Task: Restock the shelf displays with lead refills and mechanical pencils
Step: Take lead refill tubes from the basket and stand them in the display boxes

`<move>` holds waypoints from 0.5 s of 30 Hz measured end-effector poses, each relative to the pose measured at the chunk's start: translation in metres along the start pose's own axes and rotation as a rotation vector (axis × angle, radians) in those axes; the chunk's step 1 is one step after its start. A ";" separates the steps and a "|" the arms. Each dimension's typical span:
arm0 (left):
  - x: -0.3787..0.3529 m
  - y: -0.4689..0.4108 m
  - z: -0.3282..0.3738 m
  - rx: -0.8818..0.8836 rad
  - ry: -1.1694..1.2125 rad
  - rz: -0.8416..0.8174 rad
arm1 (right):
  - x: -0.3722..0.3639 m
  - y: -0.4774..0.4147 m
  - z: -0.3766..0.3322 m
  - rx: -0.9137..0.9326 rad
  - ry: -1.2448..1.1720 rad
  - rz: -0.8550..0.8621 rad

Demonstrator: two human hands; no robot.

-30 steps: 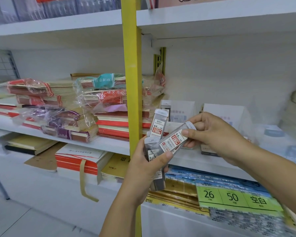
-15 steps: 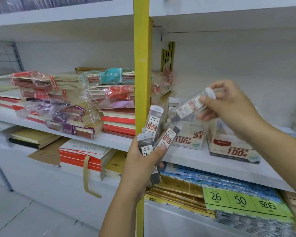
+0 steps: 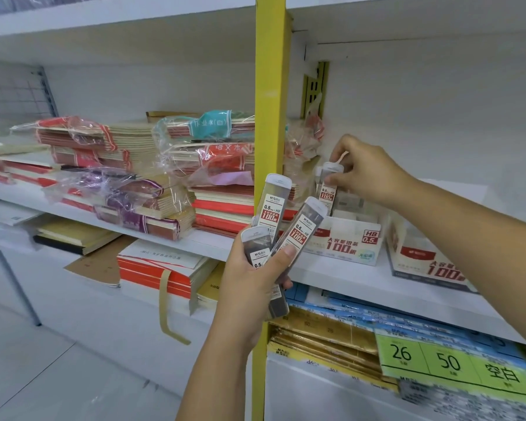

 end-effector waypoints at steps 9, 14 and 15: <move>0.002 0.000 -0.001 0.012 0.021 0.012 | 0.023 0.000 -0.002 0.145 -0.070 0.223; 0.003 0.000 -0.001 0.017 0.022 0.016 | 0.008 -0.001 0.003 0.111 -0.070 0.103; 0.002 0.000 -0.001 0.020 0.022 0.017 | 0.004 -0.002 0.004 0.101 -0.030 0.076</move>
Point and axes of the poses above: each hand's wrist, its own y-axis away from the middle knuckle, its own x-axis out of the back of the hand, z = x × y, the point moved 2 cm from there along -y, towards the middle knuckle, and after that the axes turned 2 degrees about -z, right-handed, at the moved point
